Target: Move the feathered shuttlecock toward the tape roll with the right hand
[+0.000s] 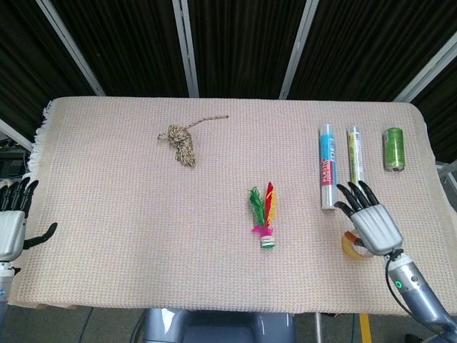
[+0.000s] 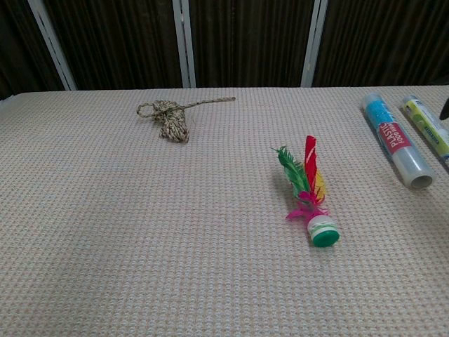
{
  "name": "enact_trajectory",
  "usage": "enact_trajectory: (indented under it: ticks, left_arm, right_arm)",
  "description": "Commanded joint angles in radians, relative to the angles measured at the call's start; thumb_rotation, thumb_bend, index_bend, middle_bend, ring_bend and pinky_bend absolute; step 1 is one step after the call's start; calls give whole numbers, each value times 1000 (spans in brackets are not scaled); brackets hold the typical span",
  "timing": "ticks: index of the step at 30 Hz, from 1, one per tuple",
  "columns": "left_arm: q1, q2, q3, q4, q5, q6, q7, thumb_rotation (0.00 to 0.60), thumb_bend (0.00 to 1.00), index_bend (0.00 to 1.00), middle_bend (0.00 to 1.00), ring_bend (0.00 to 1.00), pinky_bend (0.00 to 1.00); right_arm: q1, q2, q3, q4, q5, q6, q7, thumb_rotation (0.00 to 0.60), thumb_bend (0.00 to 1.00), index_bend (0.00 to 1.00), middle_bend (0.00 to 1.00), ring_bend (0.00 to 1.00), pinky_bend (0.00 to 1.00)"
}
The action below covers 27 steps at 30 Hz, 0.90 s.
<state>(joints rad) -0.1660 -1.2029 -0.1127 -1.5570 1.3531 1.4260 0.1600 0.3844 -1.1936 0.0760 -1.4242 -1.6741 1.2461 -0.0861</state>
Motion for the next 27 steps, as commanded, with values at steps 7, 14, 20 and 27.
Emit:
enact_trajectory:
  ticks: [7, 14, 20, 27]
  left_arm:
    - [-25, -43, -24, 30, -84, -50, 73, 489, 257, 0, 0, 0, 0]
    - [-45, -60, -35, 60, -122, -91, 79, 486, 256, 0, 0, 0, 0]
    - [-47, -61, -45, 77, -145, -98, 73, 488, 255, 0, 0, 0, 0]
    - [-46, -63, -51, 85, -162, -94, 78, 484, 257, 0, 0, 0, 0]
  right_arm:
    - [206, -114, 17, 141, -43, -234, 64, 600, 134, 323, 73, 0, 9]
    - [310, -238, -8, 246, -87, -331, -18, 600, 147, 321, 69, 0, 9]
    - [373, -297, -17, 291, -87, -394, -37, 600, 147, 290, 59, 0, 9]
    - [442, -352, -36, 376, -90, -463, -61, 600, 147, 297, 58, 0, 9]
